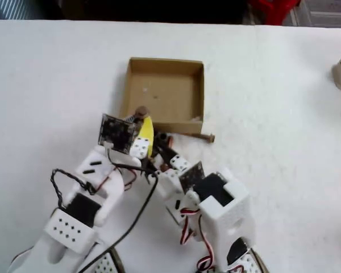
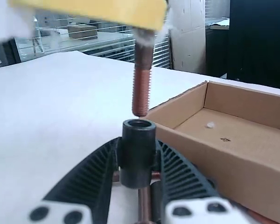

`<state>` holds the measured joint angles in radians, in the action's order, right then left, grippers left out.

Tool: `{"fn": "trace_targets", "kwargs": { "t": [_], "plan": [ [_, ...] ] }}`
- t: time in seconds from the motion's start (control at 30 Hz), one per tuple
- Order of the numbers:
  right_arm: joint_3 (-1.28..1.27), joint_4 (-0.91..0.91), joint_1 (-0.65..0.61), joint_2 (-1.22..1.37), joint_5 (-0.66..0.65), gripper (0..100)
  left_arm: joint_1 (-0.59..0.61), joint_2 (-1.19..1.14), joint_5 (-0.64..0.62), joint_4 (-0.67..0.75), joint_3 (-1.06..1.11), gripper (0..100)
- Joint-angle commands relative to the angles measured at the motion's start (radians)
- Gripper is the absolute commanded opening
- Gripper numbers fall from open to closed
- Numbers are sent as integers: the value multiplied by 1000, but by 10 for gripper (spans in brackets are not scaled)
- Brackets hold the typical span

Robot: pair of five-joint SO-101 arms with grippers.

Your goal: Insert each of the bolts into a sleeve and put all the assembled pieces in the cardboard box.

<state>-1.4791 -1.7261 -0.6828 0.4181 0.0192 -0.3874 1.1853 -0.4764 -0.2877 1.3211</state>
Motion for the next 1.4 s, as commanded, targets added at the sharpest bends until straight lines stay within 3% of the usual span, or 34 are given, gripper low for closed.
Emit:
{"fn": "trace_targets", "kwargs": {
  "t": [0.0, 0.57, 1.0, 1.27, 1.37],
  "plan": [
    [18, -25, 13, -38, -17, 17, -10, 27, -75, -49, -106, 21],
    [31, -27, 18, -38, -11, 17, -22, 7, -94, -55, -106, 21],
    [31, -25, 19, -36, -15, 17, -7, -96, -123, 20, -110, 22],
    [31, -27, 36, -36, -12, 17, 30, -96, -118, -80, -110, 22],
    [31, -27, 48, -44, -14, 16, 10, -101, -20, -130, -89, 22]
  ]
}}
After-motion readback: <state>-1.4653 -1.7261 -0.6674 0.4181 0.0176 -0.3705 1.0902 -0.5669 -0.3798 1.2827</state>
